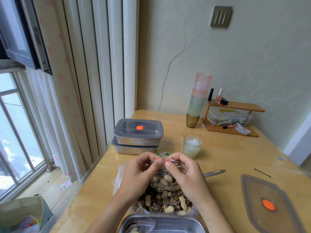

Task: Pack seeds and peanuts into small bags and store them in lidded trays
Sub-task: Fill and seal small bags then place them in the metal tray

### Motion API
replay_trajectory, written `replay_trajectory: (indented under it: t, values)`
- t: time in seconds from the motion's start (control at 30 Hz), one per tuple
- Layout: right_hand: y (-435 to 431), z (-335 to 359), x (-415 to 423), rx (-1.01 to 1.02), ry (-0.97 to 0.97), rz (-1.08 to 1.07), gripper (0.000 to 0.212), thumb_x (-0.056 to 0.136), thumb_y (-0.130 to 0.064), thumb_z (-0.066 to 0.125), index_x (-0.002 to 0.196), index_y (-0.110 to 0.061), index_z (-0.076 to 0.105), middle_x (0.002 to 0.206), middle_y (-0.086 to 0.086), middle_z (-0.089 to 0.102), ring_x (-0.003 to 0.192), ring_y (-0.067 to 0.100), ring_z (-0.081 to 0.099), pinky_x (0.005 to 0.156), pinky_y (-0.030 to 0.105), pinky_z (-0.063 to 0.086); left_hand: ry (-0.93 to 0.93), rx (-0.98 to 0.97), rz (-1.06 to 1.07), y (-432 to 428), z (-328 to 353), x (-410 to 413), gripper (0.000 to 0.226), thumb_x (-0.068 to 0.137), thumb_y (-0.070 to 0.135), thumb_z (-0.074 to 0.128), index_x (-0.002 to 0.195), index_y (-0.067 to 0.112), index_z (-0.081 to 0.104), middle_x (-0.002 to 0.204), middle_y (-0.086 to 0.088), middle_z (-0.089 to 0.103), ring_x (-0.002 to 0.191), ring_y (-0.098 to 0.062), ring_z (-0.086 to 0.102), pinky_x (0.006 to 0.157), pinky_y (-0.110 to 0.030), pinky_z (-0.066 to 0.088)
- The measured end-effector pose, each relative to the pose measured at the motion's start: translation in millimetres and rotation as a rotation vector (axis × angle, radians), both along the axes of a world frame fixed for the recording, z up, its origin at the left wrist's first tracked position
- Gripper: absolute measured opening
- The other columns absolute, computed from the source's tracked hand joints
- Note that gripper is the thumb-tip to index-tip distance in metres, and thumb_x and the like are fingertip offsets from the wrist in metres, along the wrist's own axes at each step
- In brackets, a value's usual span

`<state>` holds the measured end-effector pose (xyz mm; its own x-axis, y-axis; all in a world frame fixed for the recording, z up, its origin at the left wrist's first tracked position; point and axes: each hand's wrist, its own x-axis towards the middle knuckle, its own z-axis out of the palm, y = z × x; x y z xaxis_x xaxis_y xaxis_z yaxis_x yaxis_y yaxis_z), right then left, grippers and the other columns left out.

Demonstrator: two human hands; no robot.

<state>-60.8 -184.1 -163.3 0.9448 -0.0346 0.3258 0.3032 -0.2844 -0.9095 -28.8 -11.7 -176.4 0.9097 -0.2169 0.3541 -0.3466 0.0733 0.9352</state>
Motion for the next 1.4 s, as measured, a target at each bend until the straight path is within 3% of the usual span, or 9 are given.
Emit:
replay_trajectory:
  t: [0.1,0.2,0.43,0.6,0.7,0.87,1.1,1.3,1.4]
  values:
    - [-0.7,-1.0,1.4,0.065,-0.010,-0.019,0.007,0.087,-0.032,0.071,0.089,-0.026,0.071,0.091,0.002,0.075,0.091,0.020,0.070,0.087,0.038,0.056,0.017,-0.021,-0.006,0.5,0.0,-0.5,0.029,0.092,0.043,0.069,0.095,0.014,0.072,0.093,-0.019,0.072,0.083,-0.033,0.067,0.079,-0.058,0.054]
    - [-0.1,-1.3,2.7,0.101,-0.012,-0.007,0.007,0.086,-0.031,0.071,0.088,-0.024,0.073,0.089,0.004,0.075,0.087,0.015,0.069,0.083,0.030,0.055,0.051,-0.045,-0.040,-0.8,0.8,-1.1,0.034,0.091,0.044,0.069,0.095,0.010,0.069,0.094,-0.030,0.064,0.082,-0.023,0.060,0.075,-0.049,0.049]
    - [-0.9,-0.1,2.9,0.116,-0.016,0.035,0.007,0.088,-0.030,0.069,0.089,-0.026,0.075,0.090,0.002,0.076,0.087,0.011,0.070,0.082,0.027,0.054,0.057,-0.042,-0.080,-1.4,3.4,-3.8,0.031,0.089,0.042,0.074,0.097,0.013,0.073,0.098,-0.028,0.069,0.087,-0.029,0.066,0.086,-0.062,0.052]
    - [-1.0,-1.1,3.4,0.117,-0.011,0.049,0.008,0.088,-0.030,0.070,0.089,-0.024,0.074,0.091,0.005,0.075,0.089,0.016,0.070,0.085,0.034,0.054,0.042,-0.064,-0.062,-0.7,0.6,-0.6,0.034,0.089,0.040,0.075,0.097,0.007,0.072,0.096,-0.032,0.066,0.084,-0.030,0.062,0.082,-0.066,0.050]
    - [-1.6,-3.1,4.2,0.100,-0.017,0.043,0.007,0.089,-0.030,0.070,0.089,-0.024,0.073,0.091,0.006,0.075,0.091,0.024,0.070,0.087,0.042,0.055,0.041,-0.087,-0.079,-0.9,-0.7,0.0,0.031,0.089,0.036,0.076,0.094,0.006,0.070,0.094,-0.036,0.062,0.083,-0.030,0.060,0.077,-0.055,0.050]
    - [-1.1,-5.8,5.4,0.052,-0.027,0.036,0.007,0.090,-0.032,0.068,0.089,-0.025,0.071,0.088,0.006,0.073,0.088,0.029,0.068,0.086,0.048,0.055,0.037,-0.088,-0.076,-3.3,-0.7,-2.4,0.017,0.091,0.028,0.074,0.088,0.012,0.069,0.085,-0.025,0.064,0.077,-0.022,0.057,0.072,-0.036,0.046]
    - [-5.9,-6.0,5.6,0.040,-0.067,0.006,0.004,0.089,-0.026,0.074,0.085,-0.025,0.074,0.088,0.004,0.077,0.086,0.022,0.073,0.085,0.047,0.058,0.060,-0.061,-0.024,-0.9,1.0,-2.2,0.019,0.089,0.030,0.079,0.092,0.012,0.076,0.095,-0.015,0.077,0.094,-0.041,0.072,0.091,-0.060,0.055]
    - [-6.6,-5.4,6.4,0.030,-0.077,-0.002,0.004,0.090,-0.022,0.076,0.086,-0.024,0.075,0.088,0.004,0.077,0.086,0.022,0.073,0.085,0.045,0.059,0.029,-0.061,0.044,-0.4,1.4,0.3,0.017,0.082,0.018,0.079,0.086,0.001,0.078,0.090,-0.009,0.080,0.087,-0.025,0.076,0.083,-0.038,0.060]
    - [-6.0,-5.0,5.6,0.018,-0.045,0.015,0.011,0.094,-0.016,0.074,0.089,-0.026,0.074,0.090,0.002,0.076,0.089,0.021,0.072,0.086,0.043,0.058,0.050,-0.092,0.037,-1.1,0.1,1.6,0.019,0.080,0.017,0.080,0.086,0.000,0.078,0.091,-0.011,0.080,0.090,-0.028,0.076,0.086,-0.039,0.060]
